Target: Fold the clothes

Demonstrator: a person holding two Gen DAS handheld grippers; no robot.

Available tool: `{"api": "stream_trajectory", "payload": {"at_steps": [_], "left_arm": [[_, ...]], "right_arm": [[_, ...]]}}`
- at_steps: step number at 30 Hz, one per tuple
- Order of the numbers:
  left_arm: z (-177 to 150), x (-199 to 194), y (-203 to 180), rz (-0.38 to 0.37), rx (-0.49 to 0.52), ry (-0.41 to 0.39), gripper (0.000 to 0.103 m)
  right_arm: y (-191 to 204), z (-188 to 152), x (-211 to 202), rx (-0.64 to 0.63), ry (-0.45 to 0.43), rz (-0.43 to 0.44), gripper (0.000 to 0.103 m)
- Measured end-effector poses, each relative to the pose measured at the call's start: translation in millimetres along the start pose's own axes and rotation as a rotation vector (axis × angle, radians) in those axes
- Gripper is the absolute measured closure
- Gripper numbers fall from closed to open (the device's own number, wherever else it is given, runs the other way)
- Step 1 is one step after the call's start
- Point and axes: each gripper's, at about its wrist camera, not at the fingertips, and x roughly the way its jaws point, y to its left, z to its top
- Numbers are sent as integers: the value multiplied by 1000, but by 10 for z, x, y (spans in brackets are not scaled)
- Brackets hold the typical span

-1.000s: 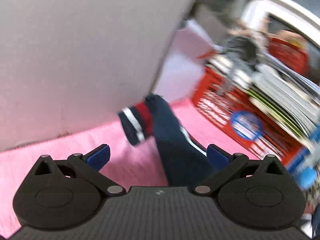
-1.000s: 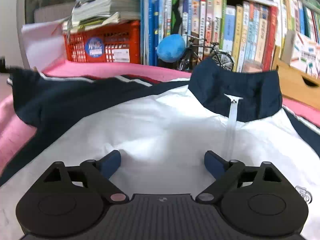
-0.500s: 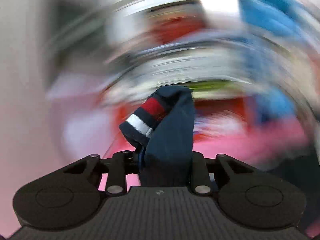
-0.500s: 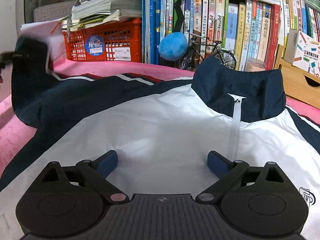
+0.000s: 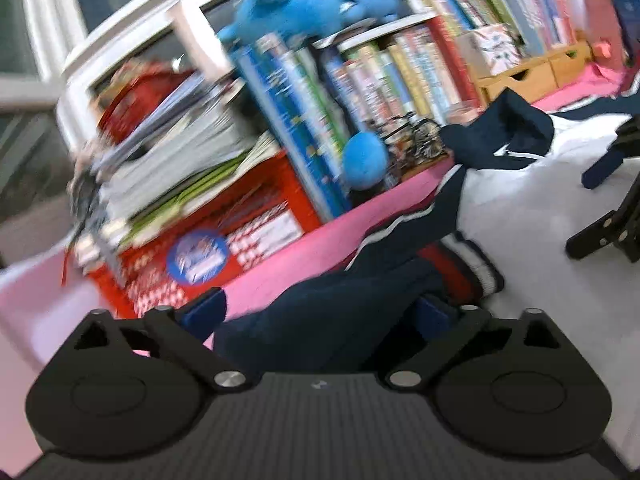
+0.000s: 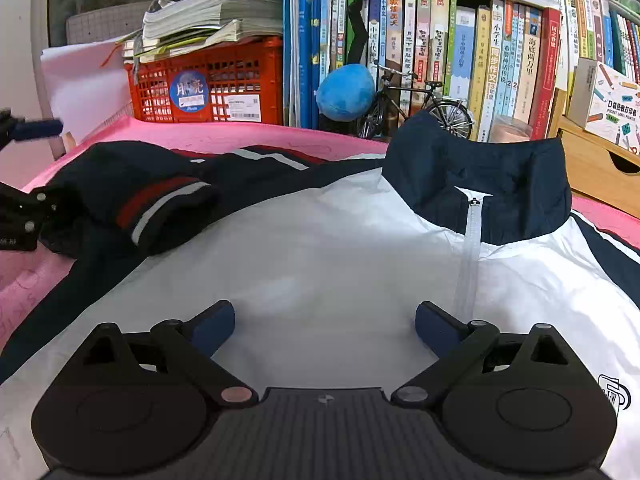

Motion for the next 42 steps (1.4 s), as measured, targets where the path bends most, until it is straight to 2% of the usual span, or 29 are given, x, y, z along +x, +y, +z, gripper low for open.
{"api": "stream_trajectory", "payload": {"at_steps": [4,5,8,9,11,12,13,15,18,20,22,24,28,30,31,32,34,36,37,38,40,42], "left_arm": [[77,254,-186,2,29,41,4],[68,321,-194,29,30,58,5],[37,415,115,240,-9,77,9],[28,431,381,319,-84,95,9],[-31,433,1022,455,-304,150,10],[-105,409,1328,513,-417,191,13],[-188,383,1544,547,-478,230,14],[-343,333,1735,599,-463,284,15],[-567,338,1657,666,-295,377,10],[-709,394,1566,642,-223,454,7],[-838,429,1513,587,-212,518,7],[-917,410,1503,547,-234,544,7],[-955,209,1548,551,-286,544,7],[-899,18,1564,554,-342,503,7],[-849,-112,1518,545,-363,452,7],[-787,-241,1440,505,-373,378,7],[-619,-342,1284,342,-361,269,7],[-476,-212,1115,162,-356,242,7],[-432,-86,1034,96,-363,241,7],[-407,75,961,61,-364,253,8],[-424,475,899,75,-351,317,13],[-557,798,1121,155,-371,413,23]], "right_arm": [[-8,-1,2,2,0,0,4],[-11,-1,2,2,0,1,4],[-15,4,-1,4,1,2,4],[-15,5,-3,5,1,3,4],[-20,6,-1,7,2,7,3],[-19,8,-1,7,2,8,3],[-17,9,-1,7,3,8,3],[-20,10,0,6,3,10,2],[-20,11,4,7,4,11,2],[-20,11,6,7,4,11,2],[-23,10,9,7,4,12,2],[-20,8,9,9,4,12,1],[-27,6,11,10,4,13,1],[-25,4,11,11,3,14,1],[-24,3,11,11,4,14,1],[-24,2,11,11,4,14,1],[-24,6,16,9,5,14,0],[-26,9,20,7,6,14,0],[-27,10,21,6,6,14,0],[-30,10,21,5,7,14,0],[-34,10,22,5,7,14,0],[-35,10,24,5,7,14,0]]}}
